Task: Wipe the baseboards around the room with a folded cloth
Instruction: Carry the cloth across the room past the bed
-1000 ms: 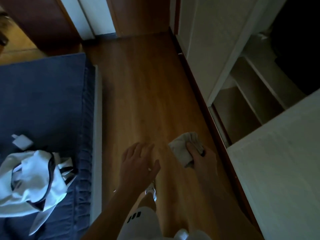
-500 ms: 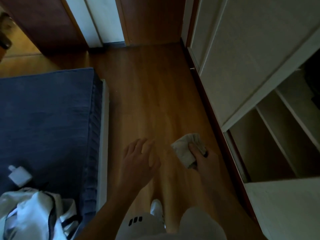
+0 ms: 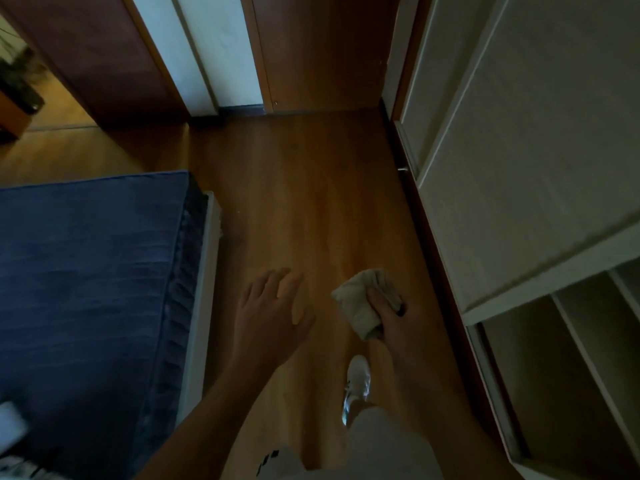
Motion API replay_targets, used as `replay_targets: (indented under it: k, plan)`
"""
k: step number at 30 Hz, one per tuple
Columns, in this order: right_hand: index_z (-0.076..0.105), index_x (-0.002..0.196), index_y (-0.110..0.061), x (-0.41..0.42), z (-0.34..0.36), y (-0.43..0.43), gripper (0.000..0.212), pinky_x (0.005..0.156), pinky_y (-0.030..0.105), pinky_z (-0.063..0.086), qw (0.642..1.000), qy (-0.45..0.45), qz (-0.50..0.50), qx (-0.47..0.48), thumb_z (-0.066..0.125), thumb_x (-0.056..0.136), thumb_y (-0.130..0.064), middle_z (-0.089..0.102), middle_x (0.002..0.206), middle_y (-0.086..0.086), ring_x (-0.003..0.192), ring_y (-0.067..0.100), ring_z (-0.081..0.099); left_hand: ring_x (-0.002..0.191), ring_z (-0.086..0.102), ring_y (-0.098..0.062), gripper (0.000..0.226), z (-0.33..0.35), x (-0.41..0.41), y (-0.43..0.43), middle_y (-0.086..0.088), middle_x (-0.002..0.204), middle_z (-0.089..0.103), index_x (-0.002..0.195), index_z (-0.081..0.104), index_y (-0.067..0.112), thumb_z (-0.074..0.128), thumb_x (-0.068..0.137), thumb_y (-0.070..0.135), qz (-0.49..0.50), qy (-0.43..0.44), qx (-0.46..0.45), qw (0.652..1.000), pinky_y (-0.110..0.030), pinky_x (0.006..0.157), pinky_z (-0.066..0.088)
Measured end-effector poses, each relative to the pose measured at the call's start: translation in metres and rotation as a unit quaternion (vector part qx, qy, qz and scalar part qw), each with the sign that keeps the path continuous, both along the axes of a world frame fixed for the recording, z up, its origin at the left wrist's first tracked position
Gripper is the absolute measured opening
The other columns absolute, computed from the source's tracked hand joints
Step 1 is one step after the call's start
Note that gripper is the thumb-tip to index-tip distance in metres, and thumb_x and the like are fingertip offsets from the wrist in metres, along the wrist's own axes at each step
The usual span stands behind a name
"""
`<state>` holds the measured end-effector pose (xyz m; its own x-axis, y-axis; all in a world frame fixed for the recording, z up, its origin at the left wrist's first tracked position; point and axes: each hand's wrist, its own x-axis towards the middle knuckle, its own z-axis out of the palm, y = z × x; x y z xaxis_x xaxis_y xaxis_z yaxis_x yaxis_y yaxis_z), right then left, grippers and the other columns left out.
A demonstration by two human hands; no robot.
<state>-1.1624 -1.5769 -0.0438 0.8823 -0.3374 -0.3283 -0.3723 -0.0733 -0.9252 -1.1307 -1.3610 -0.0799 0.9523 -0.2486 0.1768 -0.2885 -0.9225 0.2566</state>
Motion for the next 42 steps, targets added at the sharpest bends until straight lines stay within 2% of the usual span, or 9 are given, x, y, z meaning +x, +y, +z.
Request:
replay_targets:
  k: [3,8,11,15,19,23,30,35,42]
  plan:
    - [0.07,0.102,-0.001,0.063,0.008,-0.024,0.034,0.054,0.003,0.042,1.0,-0.003,0.017,0.003,0.066,0.091,-0.033,0.064,0.081,-0.006,0.07,0.003,0.061,0.126,0.051,-0.026,0.058,0.012,0.054,-0.024,-0.003,0.139,0.056,0.137,0.056,0.023,0.049,0.09,0.056,0.025,0.006,0.008,1.0,-0.046,0.101,0.044]
    - [0.071,0.11,-0.009,0.14,0.022,-0.047,0.034,0.079,0.026,0.055,0.999,-0.009,0.033,0.041,0.067,0.09,-0.036,0.073,0.101,0.003,0.093,0.015,0.07,0.125,0.053,-0.026,0.059,0.03,0.117,-0.054,-0.003,0.138,0.058,0.137,0.057,0.023,0.045,0.09,0.057,0.052,0.01,0.008,0.999,-0.047,0.101,0.046]
    - [0.071,0.106,-0.003,0.183,0.024,-0.054,0.035,0.063,0.014,0.05,0.998,-0.018,0.038,0.048,0.067,0.09,-0.034,0.072,0.091,0.003,0.079,0.012,0.068,0.123,0.055,-0.027,0.059,0.036,0.147,-0.063,-0.003,0.136,0.059,0.136,0.057,0.023,0.044,0.09,0.057,0.067,0.01,0.004,0.998,-0.05,0.098,0.049]
    - [0.072,0.099,-0.006,0.229,0.02,-0.049,0.025,0.055,0.006,0.045,0.998,-0.018,0.05,0.042,0.067,0.091,-0.029,0.071,0.082,-0.002,0.066,-0.004,0.066,0.123,0.056,-0.027,0.059,0.038,0.184,-0.06,-0.004,0.135,0.061,0.135,0.059,0.021,0.045,0.09,0.057,0.082,0.015,0.002,0.997,-0.05,0.097,0.05]
    - [0.07,0.089,-0.018,0.278,0.013,-0.036,0.01,0.054,0.006,0.045,0.997,-0.017,0.063,0.038,0.069,0.09,-0.027,0.07,0.078,-0.006,0.065,-0.006,0.066,0.125,0.055,-0.028,0.06,0.035,0.23,-0.045,-0.006,0.136,0.06,0.135,0.061,0.019,0.045,0.091,0.057,0.096,0.026,0.005,0.995,-0.052,0.098,0.049]
    - [0.07,0.089,-0.028,0.332,0.008,-0.014,0.013,0.059,0.008,0.048,0.996,-0.011,0.086,0.004,0.067,0.089,-0.04,0.072,0.077,-0.01,0.071,-0.004,0.067,0.123,0.056,-0.031,0.058,0.031,0.285,-0.021,-0.008,0.134,0.061,0.133,0.061,0.019,0.048,0.09,0.055,0.113,0.025,0.001,0.993,-0.056,0.096,0.049]
    - [0.07,0.086,-0.015,0.468,0.012,0.044,0.027,0.055,0.01,0.045,0.994,0.012,0.104,0.008,0.065,0.09,-0.041,0.066,0.071,-0.007,0.06,-0.002,0.063,0.125,0.054,-0.026,0.06,0.035,0.405,0.034,-0.002,0.135,0.059,0.134,0.06,0.022,0.044,0.088,0.057,0.14,0.033,-0.018,0.989,-0.053,0.099,0.047]
    - [0.072,0.093,-0.022,0.549,0.025,0.091,0.014,0.053,0.008,0.046,0.997,-0.016,0.066,0.036,0.07,0.088,-0.035,0.074,0.084,-0.005,0.071,0.0,0.069,0.125,0.053,-0.024,0.058,0.042,0.486,0.077,-0.001,0.136,0.059,0.135,0.06,0.023,0.046,0.088,0.055,0.135,0.027,-0.013,0.99,-0.046,0.104,0.042]
    - [0.072,0.09,-0.011,0.632,0.028,0.13,0.023,0.05,0.002,0.041,0.996,-0.027,0.084,0.019,0.067,0.09,-0.034,0.07,0.065,-0.017,0.063,-0.009,0.065,0.119,0.056,-0.025,0.051,0.04,0.572,0.112,-0.002,0.129,0.063,0.129,0.065,0.019,0.063,0.085,0.046,0.14,-0.018,-0.011,0.99,-0.041,0.099,0.043]
